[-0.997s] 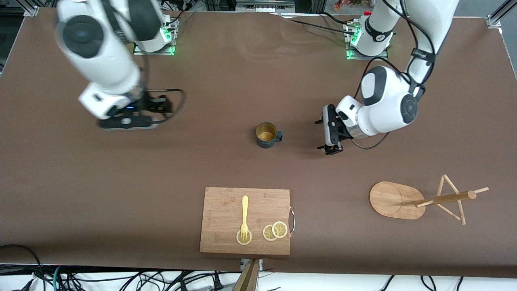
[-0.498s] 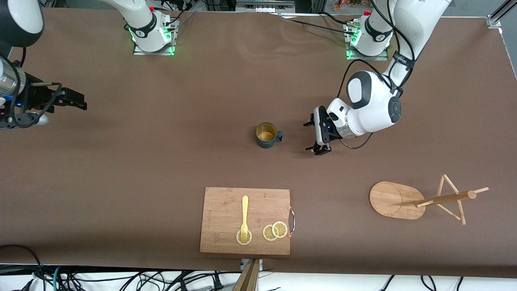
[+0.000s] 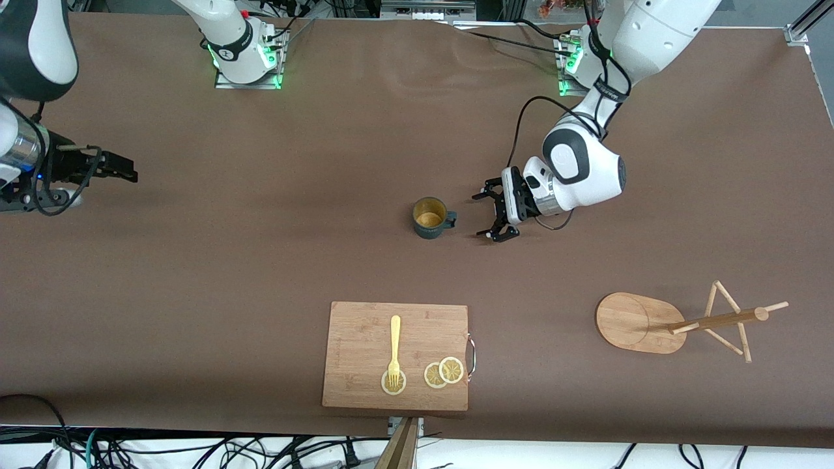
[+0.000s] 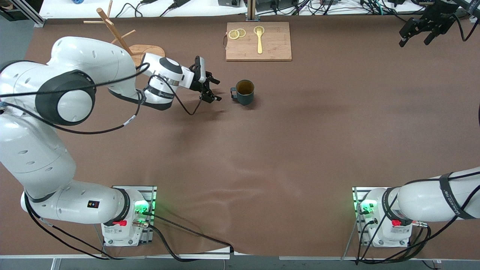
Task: Pass cup and hang on rack
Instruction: 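Release the mug and withdraw the right gripper while the left gripper reaches the handle, then close the left gripper on the teal mug handle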
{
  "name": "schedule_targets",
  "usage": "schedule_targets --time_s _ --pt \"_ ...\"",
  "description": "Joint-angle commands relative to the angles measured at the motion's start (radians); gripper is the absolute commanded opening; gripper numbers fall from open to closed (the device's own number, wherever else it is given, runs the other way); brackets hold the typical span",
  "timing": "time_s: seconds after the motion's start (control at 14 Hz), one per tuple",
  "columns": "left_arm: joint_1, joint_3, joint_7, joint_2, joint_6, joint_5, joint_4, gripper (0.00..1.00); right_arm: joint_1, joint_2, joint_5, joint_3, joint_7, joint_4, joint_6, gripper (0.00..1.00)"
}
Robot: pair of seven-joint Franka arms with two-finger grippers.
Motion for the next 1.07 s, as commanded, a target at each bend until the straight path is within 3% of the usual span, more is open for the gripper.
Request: schedule_targets --time_s 0.0,0.28,0.85,1.0 --pt "-0.010 -0.007 0.185 0.066 0.013 -0.175 0.020 1.00 -0.059 -0.118 -0.017 0.087 0.032 -0.017 -0.037 1.00" --pt "-0.017 -0.009 0.219 0.102 0.009 -0.210 0.062 1.00 -0.065 -0.129 0.017 0.055 0.035 0.069 -0.125 1.00" --pt "-0.065 -0.009 0.294 0.113 0.011 -0.314 0.096 1.00 -0.063 -0.093 0.028 0.029 0.043 0.071 -0.039 1.00" --pt "-0.079 -0.010 0.366 0.113 0.011 -0.407 0.089 1.00 -0.057 -0.072 0.051 0.033 0.046 0.074 -0.027 1.00"
